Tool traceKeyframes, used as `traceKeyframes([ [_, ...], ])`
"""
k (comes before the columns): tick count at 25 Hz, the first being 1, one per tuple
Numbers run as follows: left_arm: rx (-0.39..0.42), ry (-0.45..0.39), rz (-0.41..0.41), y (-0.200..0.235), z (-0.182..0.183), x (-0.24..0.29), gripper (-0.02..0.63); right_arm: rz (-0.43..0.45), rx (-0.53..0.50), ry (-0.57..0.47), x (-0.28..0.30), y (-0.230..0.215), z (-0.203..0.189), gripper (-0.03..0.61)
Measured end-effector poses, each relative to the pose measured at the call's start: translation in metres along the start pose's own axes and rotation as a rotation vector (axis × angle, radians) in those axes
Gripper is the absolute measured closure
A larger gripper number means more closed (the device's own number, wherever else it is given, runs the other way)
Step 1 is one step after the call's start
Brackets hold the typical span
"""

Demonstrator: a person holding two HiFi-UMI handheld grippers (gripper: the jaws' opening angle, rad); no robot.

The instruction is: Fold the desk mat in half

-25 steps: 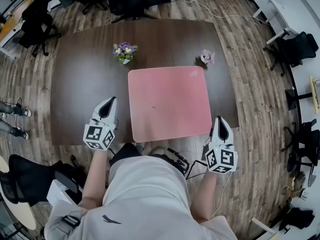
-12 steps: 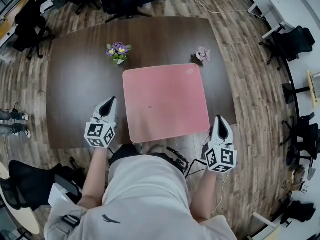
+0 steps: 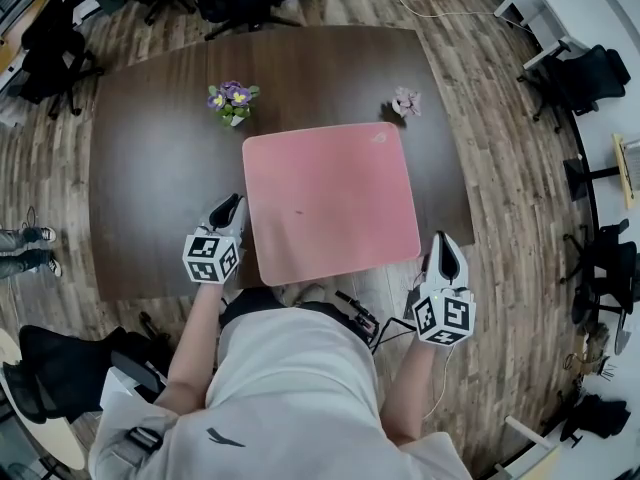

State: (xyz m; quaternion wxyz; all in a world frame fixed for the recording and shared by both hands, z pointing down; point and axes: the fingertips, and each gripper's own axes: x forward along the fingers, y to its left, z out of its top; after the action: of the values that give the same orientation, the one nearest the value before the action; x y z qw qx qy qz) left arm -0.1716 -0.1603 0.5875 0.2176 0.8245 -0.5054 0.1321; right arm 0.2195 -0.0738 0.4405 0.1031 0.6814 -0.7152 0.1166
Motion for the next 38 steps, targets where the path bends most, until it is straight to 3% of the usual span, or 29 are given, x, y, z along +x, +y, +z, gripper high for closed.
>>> traceKeyframes([
  [5,-0.034,0.089,-0.001,0.001,-0.038,0.014,0.551,-0.005,0.015,0.023,0.002,-0.001,-0.008,0.571],
  [12,-0.080,0.213,-0.020,0.004,-0.085,0.020,0.480,-0.008,0.013,0.039,0.005,0.006,-0.012,0.571],
  [19,0.020,0.351,-0.044,-0.009,-0.111,0.027,0.351,-0.014,0.008,0.038,0.007,0.008,-0.010,0.571],
  [24,0.047,0.373,-0.001,-0.015,-0.113,0.036,0.302,-0.016,0.012,0.044,0.007,0.010,-0.013,0.571],
  [28,0.070,0.385,0.048,-0.016,-0.114,0.042,0.299,-0.014,0.016,0.041,0.007,0.010,-0.013,0.571],
  [38,0.064,0.427,0.060,-0.019,-0.117,0.045,0.324,0.016,0.020,0.052,0.011,0.018,-0.020,0.571],
])
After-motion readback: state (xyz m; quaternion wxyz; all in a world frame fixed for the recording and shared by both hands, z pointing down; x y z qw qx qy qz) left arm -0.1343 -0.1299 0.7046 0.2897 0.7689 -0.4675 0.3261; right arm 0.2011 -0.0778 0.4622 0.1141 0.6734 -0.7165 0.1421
